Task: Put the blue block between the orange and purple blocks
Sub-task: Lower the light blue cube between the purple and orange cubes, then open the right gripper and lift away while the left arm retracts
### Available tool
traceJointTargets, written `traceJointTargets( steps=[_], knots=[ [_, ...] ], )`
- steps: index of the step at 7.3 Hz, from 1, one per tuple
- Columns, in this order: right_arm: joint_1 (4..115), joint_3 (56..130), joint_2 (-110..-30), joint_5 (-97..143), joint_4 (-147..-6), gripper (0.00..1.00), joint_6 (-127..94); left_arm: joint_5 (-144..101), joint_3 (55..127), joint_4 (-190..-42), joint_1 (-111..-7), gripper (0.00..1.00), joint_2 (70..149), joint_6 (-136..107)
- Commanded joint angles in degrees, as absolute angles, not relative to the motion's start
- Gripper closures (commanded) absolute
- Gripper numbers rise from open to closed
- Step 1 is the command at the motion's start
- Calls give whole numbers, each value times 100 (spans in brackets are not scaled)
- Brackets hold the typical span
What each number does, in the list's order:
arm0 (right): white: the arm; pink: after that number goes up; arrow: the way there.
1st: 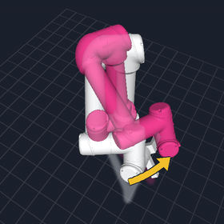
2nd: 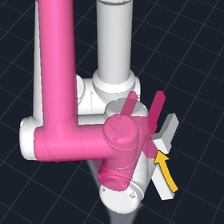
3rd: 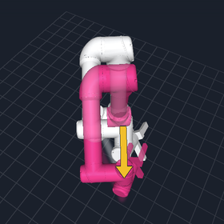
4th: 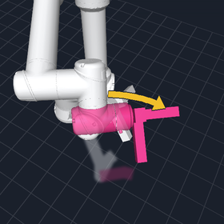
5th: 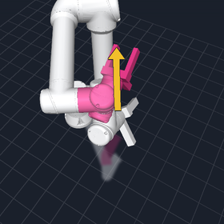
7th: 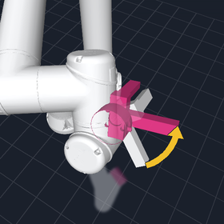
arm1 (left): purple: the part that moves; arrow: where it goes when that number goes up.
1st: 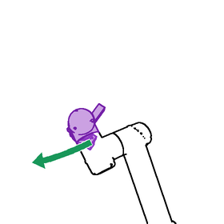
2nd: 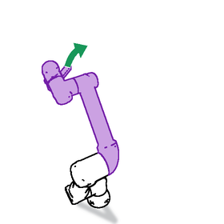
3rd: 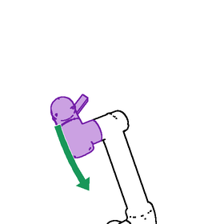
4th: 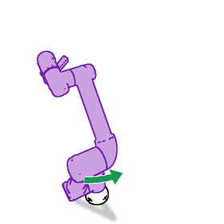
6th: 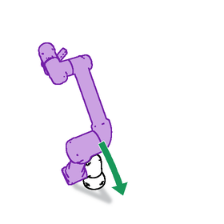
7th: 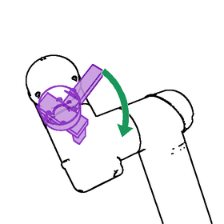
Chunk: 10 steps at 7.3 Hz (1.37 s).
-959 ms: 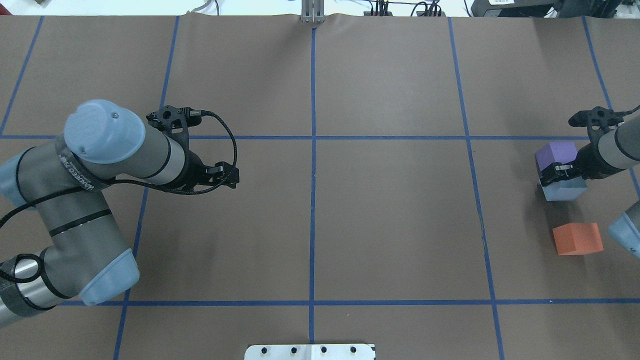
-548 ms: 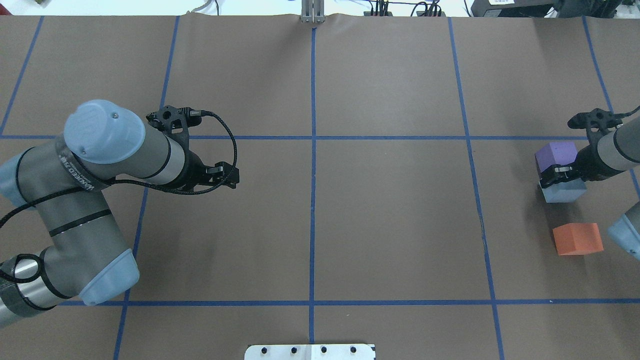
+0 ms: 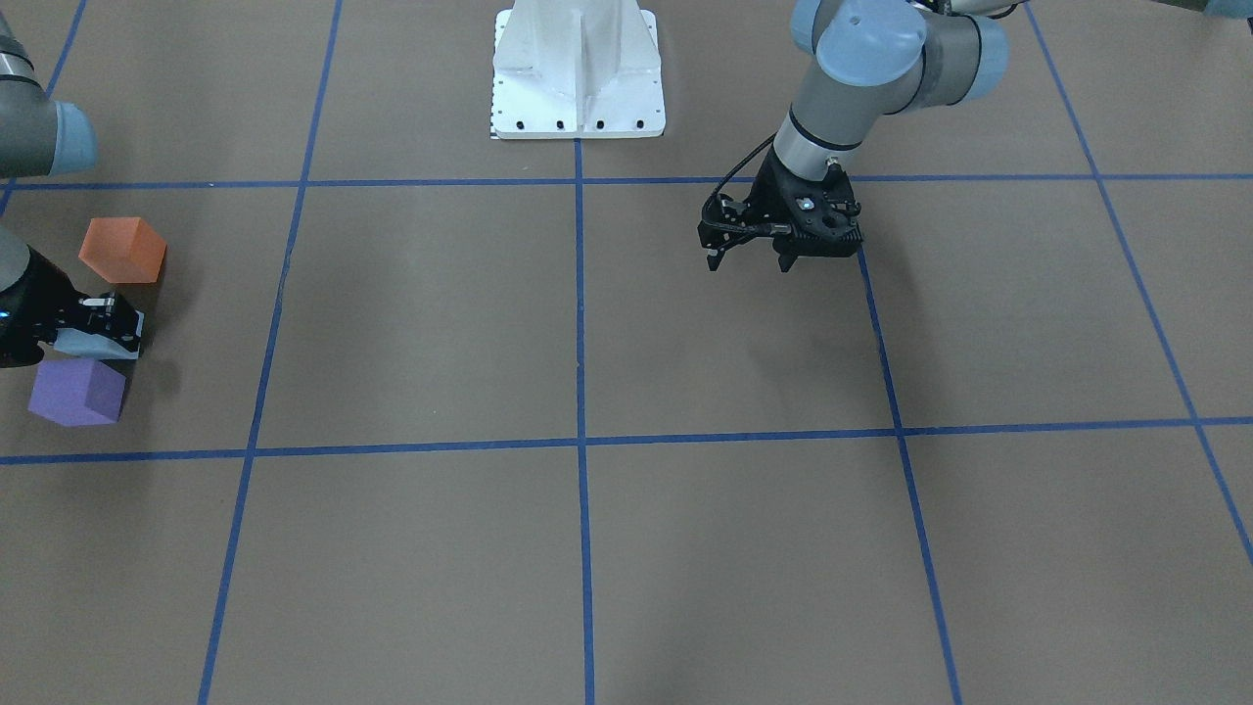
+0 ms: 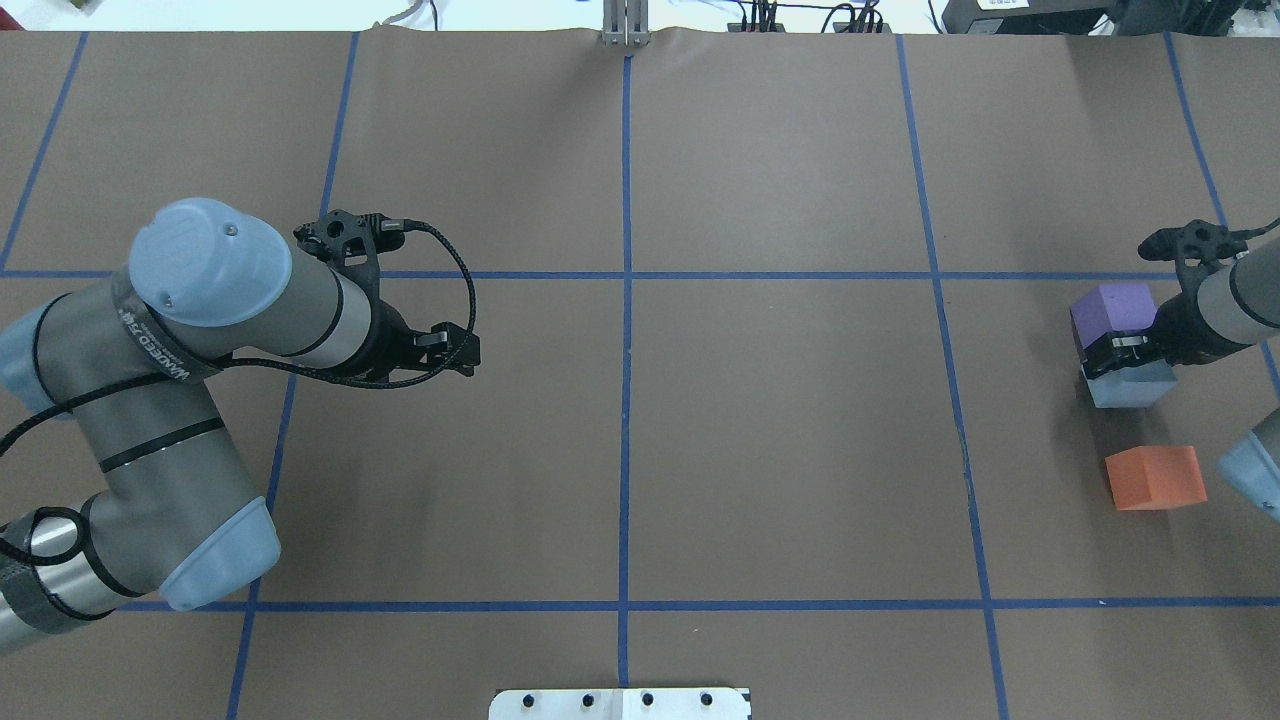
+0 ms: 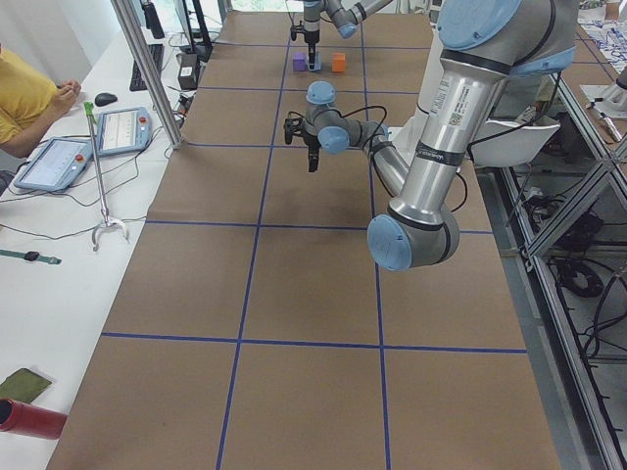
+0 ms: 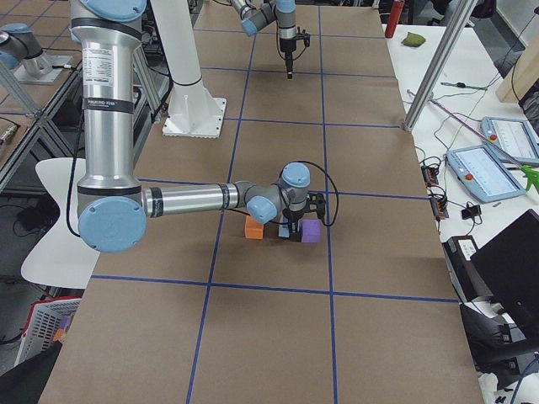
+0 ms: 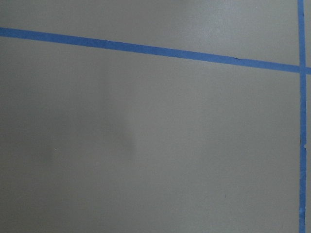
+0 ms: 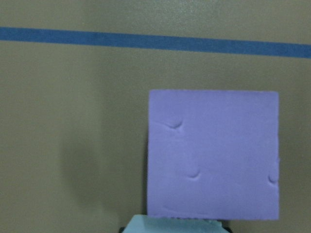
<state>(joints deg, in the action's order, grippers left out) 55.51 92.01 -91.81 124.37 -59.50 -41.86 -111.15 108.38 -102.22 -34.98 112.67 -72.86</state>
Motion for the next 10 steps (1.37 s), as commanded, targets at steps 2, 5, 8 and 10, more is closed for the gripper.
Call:
traceJointTargets(
  steps=[2, 5, 8, 10],
  knots=[
    [5546, 9202, -9185, 12437, -5950, 0, -4184, -11118, 10837, -10222, -3498, 0, 11285, -7286],
    [5572, 9507, -9298, 12454, -5872, 0, -4184, -11118, 10933, -10222, -3507, 0, 11276, -7286],
    [6009, 10256, -9737, 12445, -5871, 0, -4157, -11171, 11458, -10151, -3734, 0, 10736, -7181],
    [6607, 10326, -9913, 12585, -5880, 0, -4043, -11363, 11819, -10151, -4269, 0, 9902, -6247]
  ],
)
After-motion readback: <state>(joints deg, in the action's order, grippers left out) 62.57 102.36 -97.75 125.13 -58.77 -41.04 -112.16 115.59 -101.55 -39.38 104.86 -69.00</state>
